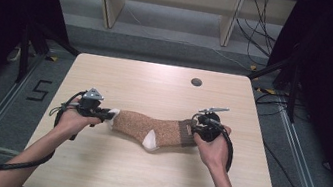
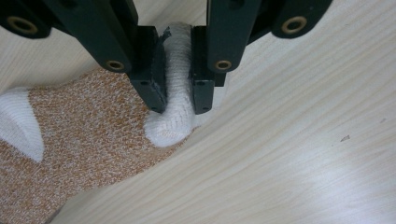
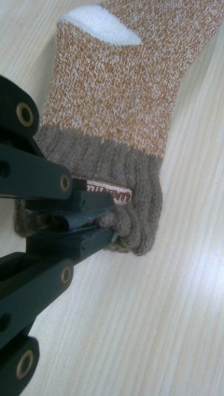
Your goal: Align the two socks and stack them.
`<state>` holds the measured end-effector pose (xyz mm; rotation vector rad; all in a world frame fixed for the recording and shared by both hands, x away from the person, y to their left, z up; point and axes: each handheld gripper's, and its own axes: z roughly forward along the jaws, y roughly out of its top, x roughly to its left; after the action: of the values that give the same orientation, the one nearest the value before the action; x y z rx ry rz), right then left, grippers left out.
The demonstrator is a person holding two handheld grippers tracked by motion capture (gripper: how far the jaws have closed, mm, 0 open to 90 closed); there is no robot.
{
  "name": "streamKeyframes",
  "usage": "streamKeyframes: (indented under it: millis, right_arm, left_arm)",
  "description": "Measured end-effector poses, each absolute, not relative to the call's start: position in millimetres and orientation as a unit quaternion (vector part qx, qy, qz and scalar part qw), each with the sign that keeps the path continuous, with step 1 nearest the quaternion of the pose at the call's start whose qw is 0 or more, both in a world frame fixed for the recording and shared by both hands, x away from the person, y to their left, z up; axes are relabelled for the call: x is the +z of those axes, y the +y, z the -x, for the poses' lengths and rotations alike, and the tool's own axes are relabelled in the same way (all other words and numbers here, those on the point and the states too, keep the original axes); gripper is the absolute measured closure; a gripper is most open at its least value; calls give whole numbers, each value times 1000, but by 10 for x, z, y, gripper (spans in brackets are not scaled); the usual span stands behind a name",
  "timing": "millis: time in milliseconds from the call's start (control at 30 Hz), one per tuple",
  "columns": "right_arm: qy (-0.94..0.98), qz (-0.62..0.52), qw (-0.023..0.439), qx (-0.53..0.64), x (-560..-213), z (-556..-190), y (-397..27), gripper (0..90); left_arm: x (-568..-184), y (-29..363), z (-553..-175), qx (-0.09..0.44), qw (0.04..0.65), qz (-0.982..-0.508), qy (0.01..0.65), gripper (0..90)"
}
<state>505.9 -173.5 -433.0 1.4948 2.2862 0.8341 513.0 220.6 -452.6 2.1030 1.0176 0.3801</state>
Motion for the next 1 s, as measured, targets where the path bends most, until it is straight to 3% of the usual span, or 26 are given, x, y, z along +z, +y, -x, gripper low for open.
streamKeyframes:
  millis: [833, 933, 1000]
  right_arm:
    - [801, -519, 143, 261, -4537, -5141, -1693, 799]
    - [804, -517, 143, 257, -4553, -5148, -1690, 779]
    - [804, -517, 145, 256, -4555, -5148, -1689, 743]
  left_arm:
    - [-4724, 2159, -5165, 156, 347, -838, 391, 762]
    - [-4733, 2159, -5166, 159, 347, -840, 387, 744]
    - [-4714, 2172, -5164, 166, 356, -836, 383, 681]
